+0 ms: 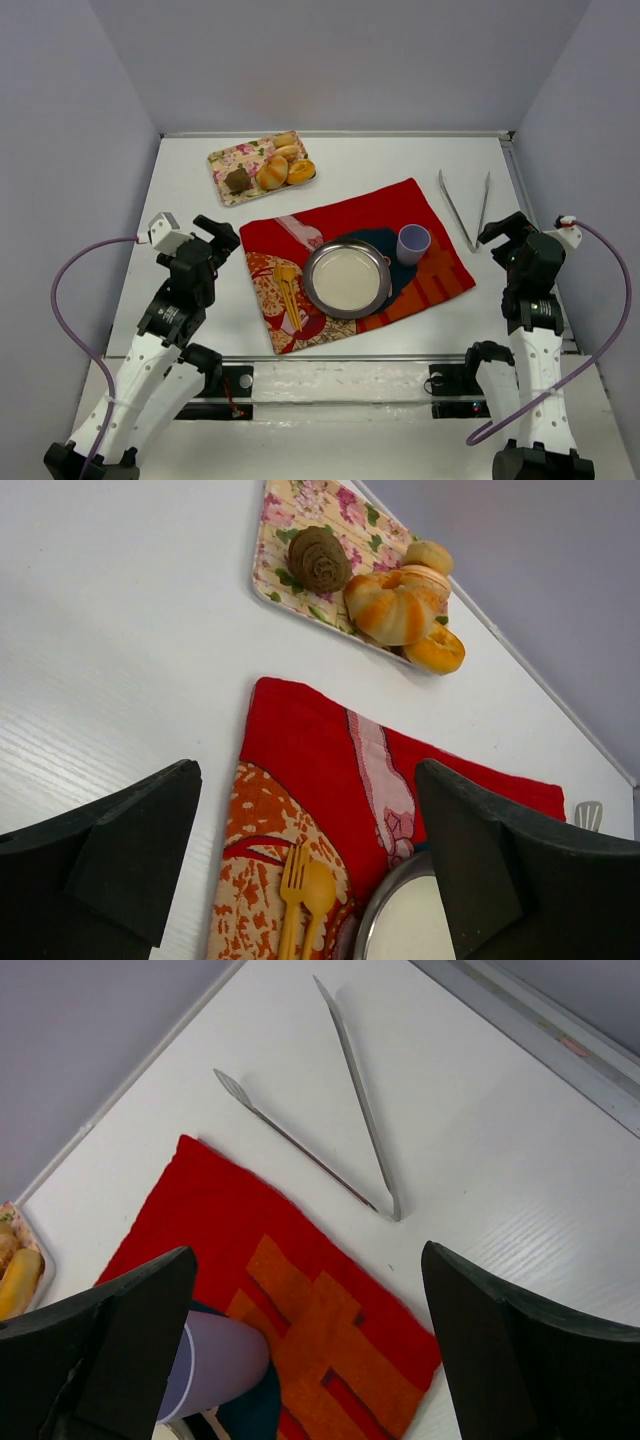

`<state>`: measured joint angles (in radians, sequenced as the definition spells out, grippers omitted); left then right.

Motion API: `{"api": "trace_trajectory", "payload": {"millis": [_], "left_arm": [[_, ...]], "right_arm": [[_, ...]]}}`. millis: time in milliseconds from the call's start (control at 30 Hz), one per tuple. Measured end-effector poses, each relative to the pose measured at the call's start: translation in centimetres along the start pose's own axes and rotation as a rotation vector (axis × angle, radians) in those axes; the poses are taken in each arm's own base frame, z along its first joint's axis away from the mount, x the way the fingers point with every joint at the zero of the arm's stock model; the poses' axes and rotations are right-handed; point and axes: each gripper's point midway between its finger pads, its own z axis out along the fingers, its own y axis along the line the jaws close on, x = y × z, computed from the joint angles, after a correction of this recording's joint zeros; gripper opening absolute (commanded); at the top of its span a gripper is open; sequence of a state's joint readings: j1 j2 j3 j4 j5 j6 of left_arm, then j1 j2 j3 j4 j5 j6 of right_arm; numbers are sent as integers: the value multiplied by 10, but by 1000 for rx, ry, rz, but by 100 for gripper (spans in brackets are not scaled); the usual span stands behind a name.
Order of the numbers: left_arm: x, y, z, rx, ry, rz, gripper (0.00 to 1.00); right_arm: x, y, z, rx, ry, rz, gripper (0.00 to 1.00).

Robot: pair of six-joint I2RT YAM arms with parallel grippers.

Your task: Place the bread

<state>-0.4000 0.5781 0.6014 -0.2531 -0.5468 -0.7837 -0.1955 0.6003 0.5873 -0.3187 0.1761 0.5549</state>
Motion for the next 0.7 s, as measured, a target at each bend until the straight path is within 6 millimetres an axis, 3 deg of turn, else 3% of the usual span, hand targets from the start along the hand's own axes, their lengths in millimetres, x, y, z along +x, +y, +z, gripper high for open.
{"api": "trace_trajectory", "payload": {"millis": [100, 267, 533, 700], "left_arm": [[-1, 0, -1, 2, -3, -3, 99], [-1, -1, -1, 4, -4, -4, 99], [-1, 0, 0, 0, -5, -2, 99], [-1, 0, 0, 0, -5, -1, 99]], "right_arm": [[-2, 1, -1, -5, -16, 16, 100], [12, -3, 5, -4, 27, -3, 100], [66, -13, 44, 34, 301, -139, 100], [80, -18, 70, 100, 446, -223, 100]]}}
